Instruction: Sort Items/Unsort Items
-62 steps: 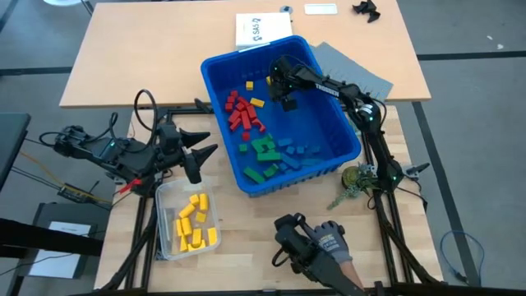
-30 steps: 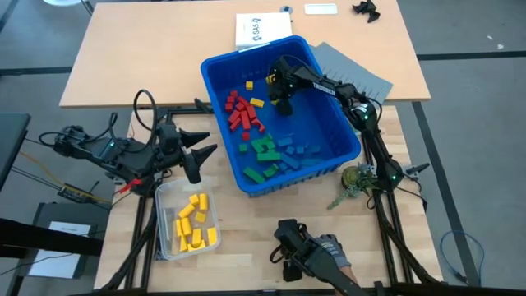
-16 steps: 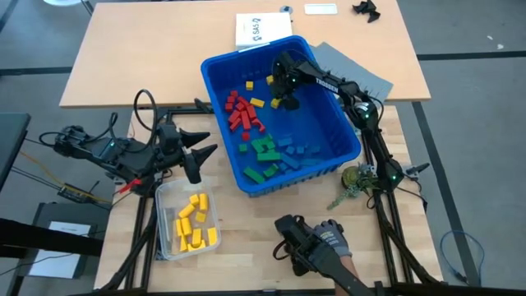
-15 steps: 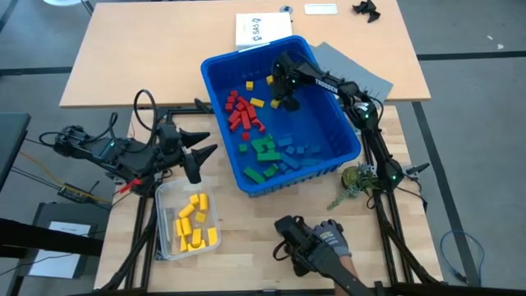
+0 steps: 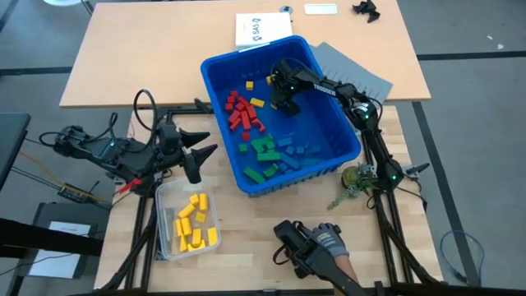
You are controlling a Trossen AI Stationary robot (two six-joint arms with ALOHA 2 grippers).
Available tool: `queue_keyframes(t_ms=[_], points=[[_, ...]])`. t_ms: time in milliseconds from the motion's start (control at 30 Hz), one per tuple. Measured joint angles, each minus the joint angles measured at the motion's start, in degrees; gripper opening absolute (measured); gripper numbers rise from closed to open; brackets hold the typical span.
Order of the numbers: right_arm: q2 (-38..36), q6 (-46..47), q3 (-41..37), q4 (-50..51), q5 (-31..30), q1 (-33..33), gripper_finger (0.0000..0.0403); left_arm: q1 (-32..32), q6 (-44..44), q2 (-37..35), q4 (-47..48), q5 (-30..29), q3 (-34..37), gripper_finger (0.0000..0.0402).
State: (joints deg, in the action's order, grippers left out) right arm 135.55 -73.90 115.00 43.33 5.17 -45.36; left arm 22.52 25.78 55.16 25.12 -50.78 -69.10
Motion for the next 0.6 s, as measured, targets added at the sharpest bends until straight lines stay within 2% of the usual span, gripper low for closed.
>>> queue_keyframes(t_ms=[200,333,600], points=[[-0.04,3.92,0.1,1.66,0.03,0.09,0.0133,0.0,0.0,-0.02,0.02,0.0,0.0,0.0248],[0.23,9.77,1.7,3.13,0.03,0.43,0.0128,-0.02,0.0,0.0,0.0,-0.02,0.0,0.0248],[-1.53,19.12,8.39,13.86,1.73,2.58,0.0128,0.0,0.0,0.0,0.06,0.0,0.0,0.0248]])
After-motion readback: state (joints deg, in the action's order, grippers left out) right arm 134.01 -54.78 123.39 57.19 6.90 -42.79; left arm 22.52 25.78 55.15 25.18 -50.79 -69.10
